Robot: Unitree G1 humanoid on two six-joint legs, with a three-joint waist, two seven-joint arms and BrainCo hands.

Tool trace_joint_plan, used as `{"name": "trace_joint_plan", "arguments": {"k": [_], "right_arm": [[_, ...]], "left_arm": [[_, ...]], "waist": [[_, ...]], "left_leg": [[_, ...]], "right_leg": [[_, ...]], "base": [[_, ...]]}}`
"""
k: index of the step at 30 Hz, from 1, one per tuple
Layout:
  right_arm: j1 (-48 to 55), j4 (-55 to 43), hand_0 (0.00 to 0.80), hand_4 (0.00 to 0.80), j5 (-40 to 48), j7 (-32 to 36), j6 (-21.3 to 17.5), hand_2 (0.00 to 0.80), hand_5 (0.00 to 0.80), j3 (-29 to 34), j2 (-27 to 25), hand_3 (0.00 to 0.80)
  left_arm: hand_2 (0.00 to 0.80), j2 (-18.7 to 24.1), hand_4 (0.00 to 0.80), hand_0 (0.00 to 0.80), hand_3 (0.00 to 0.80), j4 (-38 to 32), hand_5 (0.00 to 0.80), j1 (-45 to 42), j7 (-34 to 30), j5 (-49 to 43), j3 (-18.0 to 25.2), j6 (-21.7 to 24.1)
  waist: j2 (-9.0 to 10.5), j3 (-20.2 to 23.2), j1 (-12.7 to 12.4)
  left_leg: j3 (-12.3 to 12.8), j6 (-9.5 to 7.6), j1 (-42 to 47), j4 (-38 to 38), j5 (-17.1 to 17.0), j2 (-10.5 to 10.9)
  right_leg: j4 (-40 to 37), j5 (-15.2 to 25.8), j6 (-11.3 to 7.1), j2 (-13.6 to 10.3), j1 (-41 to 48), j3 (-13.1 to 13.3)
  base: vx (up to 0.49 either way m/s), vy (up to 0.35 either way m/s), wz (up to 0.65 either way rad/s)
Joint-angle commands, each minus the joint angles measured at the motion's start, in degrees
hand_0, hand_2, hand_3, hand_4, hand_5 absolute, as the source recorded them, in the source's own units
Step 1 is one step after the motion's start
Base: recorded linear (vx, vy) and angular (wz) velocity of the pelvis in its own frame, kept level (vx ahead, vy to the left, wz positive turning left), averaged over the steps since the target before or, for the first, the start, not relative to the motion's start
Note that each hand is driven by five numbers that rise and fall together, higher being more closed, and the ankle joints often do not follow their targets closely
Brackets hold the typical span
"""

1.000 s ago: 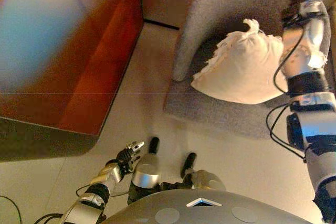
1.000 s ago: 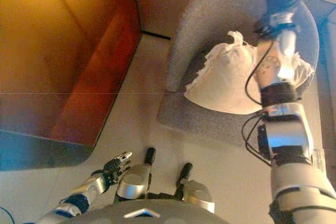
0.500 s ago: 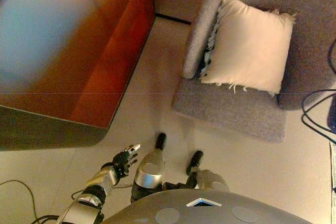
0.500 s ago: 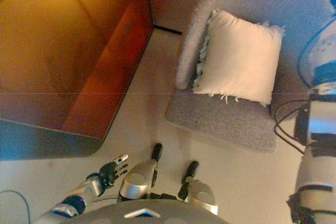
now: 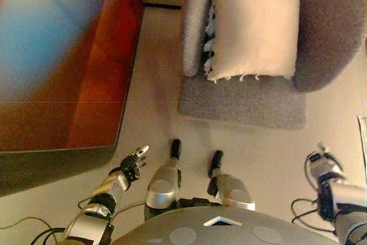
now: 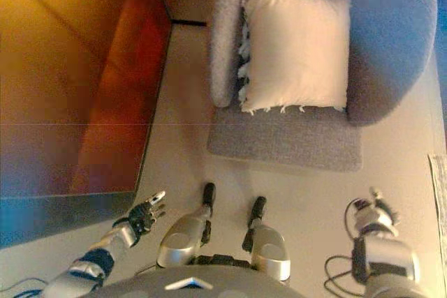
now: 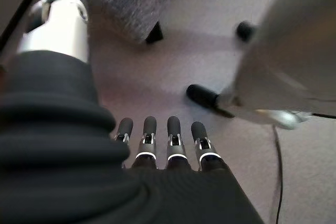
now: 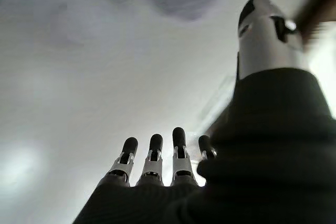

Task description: Pick up the cushion and take it to the sofa

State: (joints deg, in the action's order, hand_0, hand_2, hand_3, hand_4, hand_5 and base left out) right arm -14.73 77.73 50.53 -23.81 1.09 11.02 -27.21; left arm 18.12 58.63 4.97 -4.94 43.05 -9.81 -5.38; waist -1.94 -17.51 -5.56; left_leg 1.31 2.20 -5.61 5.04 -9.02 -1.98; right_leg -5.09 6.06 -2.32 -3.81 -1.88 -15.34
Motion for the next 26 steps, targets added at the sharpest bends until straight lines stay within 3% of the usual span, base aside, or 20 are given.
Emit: {"name": "trace_joint_plan", "arguments": {"k": [1, 4, 9, 15, 26], "right_arm": [[3.69, -0.04, 0.0, 0.0, -8.08, 7.37, 4.13, 0.0, 0.0, -5.89, 2.1, 0.0], [9.48, 1.55, 0.0, 0.0, -15.95, 13.4, 8.16, 0.0, 0.0, -8.53, 6.91, 0.0], [13.61, 2.57, 0.0, 0.0, -25.27, 19.82, 11.05, 0.0, 0.0, -12.36, 12.73, 0.0], [13.95, 1.19, 0.0, 0.0, -28.59, 19.38, 10.22, 0.0, 0.0, -14.28, 15.18, 0.0], [14.78, 0.72, 0.0, 0.0, -31.06, 19.44, 10.79, 0.0, 0.0, -16.35, 16.0, 0.0]], "left_arm": [[0.0, 0.23, 0.0, 0.0, 0.0, 6.12, 0.0, -0.96, 5.43, -9.37, 1.94, -3.03], [0.0, -0.82, 0.0, 0.0, 0.0, 12.06, 0.0, -3.24, 5.29, -13.55, 5.41, -3.5], [0.0, -3.55, 0.0, 0.0, 0.0, 18.23, 0.0, -5.58, 6.19, -18.8, 8.65, -6.03], [0.0, -5.74, 0.0, 0.0, 0.0, 19.19, 0.0, -5.48, 6.95, -18.37, 7.17, -6.5], [0.0, -6.74, 0.0, 0.0, 0.0, 19.18, 0.0, -4.38, 8.32, -14.37, 3.98, -8.97]], "waist": [[2.7, 1.97, -0.57], [3.43, 4.77, 0.8], [3.73, 9.08, 2.74], [3.59, 11.13, 4.19], [3.55, 12.15, 4.41]], "left_leg": [[1.38, 0.11, 3.07, -5.07, 12.61, 0.81], [2.41, -0.19, 5.81, -4.5, 12.94, 0.82], [3.95, -0.59, 10.45, -3.5, 13.78, 1.09], [4.81, -0.84, 13.08, -2.88, 14.39, 1.19], [4.27, -0.87, 14.52, -1.81, 14.01, 1.08]], "right_leg": [[2.69, -3.23, -4.29, -5.4, -0.27, 2.36], [3.16, -4.02, -3.85, -4.9, 1.23, 3.54], [2.97, -5.09, -3.09, -3.8, 4.73, 5.99], [2.91, -6.01, -2.85, -3.14, 6.99, 7.38], [3.14, -6.77, -2.92, -2.71, 8.71, 6.81]], "base": [[0.036, 0.026, -0.12], [0.102, 0.05, -0.08], [0.134, 0.053, -0.2], [0.016, 0.037, -0.21], [0.002, 0.004, -0.02]]}}
